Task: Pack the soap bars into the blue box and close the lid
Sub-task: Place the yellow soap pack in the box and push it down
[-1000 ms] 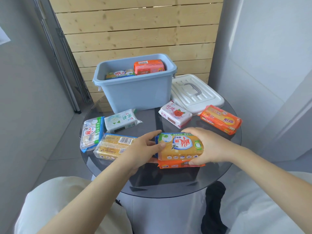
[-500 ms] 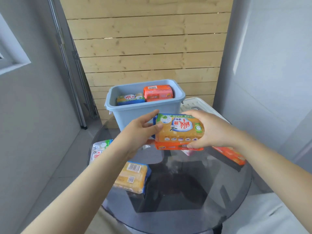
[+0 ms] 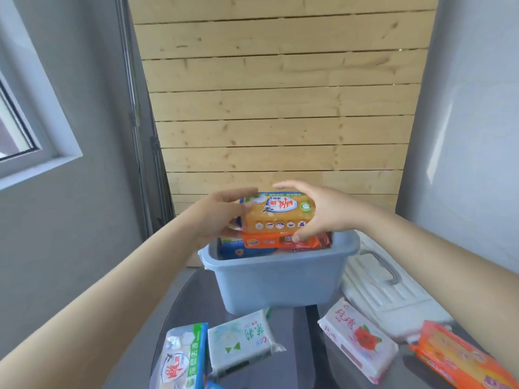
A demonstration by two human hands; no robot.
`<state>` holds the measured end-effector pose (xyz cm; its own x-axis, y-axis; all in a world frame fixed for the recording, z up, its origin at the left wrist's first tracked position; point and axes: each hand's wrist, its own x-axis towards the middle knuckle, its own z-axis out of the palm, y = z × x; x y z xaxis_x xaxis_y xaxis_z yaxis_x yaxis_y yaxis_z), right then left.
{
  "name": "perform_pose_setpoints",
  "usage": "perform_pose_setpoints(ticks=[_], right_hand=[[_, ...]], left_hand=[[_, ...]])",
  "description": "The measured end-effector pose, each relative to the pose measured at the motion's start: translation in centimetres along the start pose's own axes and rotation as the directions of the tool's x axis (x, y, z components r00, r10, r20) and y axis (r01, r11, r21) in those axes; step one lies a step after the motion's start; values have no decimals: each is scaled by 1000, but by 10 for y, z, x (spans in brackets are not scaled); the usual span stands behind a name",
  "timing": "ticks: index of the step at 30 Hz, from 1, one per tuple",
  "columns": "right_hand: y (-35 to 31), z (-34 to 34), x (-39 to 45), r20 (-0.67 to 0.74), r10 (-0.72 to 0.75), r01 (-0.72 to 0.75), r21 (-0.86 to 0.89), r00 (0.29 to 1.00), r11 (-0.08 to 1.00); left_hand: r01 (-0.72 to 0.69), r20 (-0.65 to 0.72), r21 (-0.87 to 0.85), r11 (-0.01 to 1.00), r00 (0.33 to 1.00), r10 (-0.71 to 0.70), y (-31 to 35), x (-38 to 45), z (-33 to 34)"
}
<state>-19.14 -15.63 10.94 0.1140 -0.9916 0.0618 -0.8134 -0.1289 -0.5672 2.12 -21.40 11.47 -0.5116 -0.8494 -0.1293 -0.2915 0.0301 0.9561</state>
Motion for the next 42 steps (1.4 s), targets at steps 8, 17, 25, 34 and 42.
perform_pose_setpoints(ticks=[8, 17, 25, 34, 42], right_hand=[[26, 32, 56, 242, 33, -42, 34, 970, 999], [46, 63, 56, 226, -32, -25, 244, 974, 969], [51, 64, 54, 277, -56, -31, 301, 959, 953], [44, 71, 60, 405, 8, -54, 102, 914, 993], [46, 63, 52, 151, 186, -234, 424, 971, 875]], left_hand=[[169, 31, 74, 983, 985, -172, -39, 32, -21], [271, 26, 291, 918, 956, -291, -43, 33, -11], [228, 61, 426, 876, 959, -279, -43, 28, -11], [223, -1, 554, 802, 964, -267, -40, 35, -6], [233, 142, 174, 957, 955, -259, -45, 42, -7]])
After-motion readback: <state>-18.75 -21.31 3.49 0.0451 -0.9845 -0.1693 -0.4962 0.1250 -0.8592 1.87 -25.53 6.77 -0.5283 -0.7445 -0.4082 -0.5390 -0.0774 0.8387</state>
